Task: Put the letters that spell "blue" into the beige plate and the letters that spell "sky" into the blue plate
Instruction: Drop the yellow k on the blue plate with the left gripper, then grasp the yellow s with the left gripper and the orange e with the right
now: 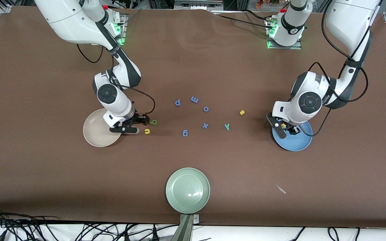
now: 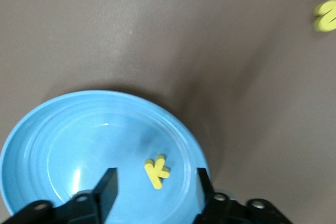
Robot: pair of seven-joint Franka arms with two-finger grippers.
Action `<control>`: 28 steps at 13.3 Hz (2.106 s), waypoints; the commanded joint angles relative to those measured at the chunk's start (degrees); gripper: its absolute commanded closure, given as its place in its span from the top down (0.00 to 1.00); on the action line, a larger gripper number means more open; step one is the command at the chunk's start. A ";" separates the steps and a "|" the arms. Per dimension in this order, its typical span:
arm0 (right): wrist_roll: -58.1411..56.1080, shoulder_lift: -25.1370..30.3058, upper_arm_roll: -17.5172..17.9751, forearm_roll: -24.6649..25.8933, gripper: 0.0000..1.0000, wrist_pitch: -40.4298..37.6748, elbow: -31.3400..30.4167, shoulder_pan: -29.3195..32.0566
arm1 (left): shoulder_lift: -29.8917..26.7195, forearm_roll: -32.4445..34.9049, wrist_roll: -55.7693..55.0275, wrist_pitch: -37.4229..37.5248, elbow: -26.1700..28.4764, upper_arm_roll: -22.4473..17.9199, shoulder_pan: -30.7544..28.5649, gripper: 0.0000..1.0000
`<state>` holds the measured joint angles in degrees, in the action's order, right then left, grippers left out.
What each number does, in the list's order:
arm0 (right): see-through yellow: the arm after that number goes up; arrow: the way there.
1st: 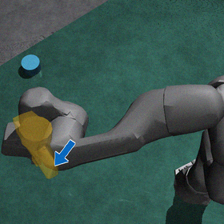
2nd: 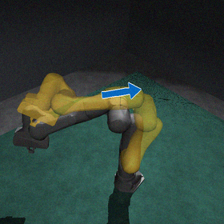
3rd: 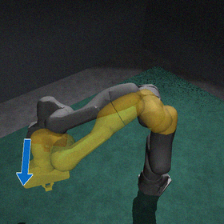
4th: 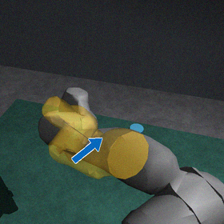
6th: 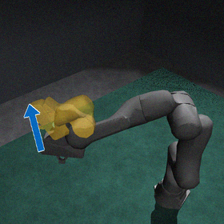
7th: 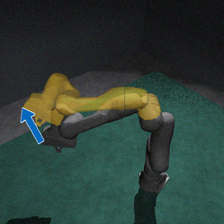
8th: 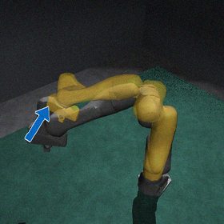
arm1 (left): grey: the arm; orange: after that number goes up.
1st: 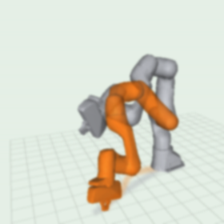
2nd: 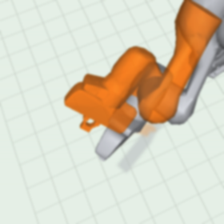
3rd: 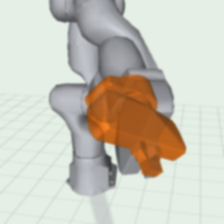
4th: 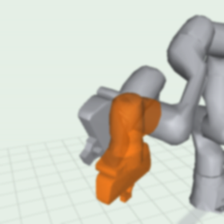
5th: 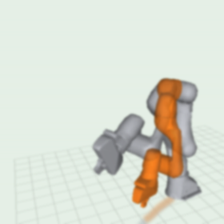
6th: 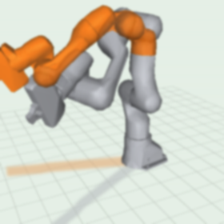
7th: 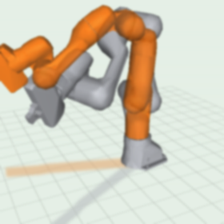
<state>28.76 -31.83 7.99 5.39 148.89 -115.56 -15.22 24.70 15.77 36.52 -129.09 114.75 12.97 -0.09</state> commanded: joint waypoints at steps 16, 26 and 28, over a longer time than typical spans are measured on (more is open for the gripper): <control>0.59 -0.60 -2.02 1.20 0.87 1.32 -0.99 -2.79 | 5.18 -3.23 -34.38 -14.08 7.06 9.18 6.16 1.00; -1.17 -0.86 -3.16 2.61 0.87 2.55 -0.28 -2.71 | 5.63 2.60 -41.00 -14.09 6.36 9.44 6.60 0.01; -0.73 -1.21 -3.16 2.25 0.87 3.51 -0.28 -2.71 | 4.84 2.60 -40.83 -13.65 6.27 9.44 6.07 0.00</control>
<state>28.07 -32.24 5.25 7.34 150.63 -116.01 -17.42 29.92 16.27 -3.07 -142.78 121.10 22.54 6.39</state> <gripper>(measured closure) 0.123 0.762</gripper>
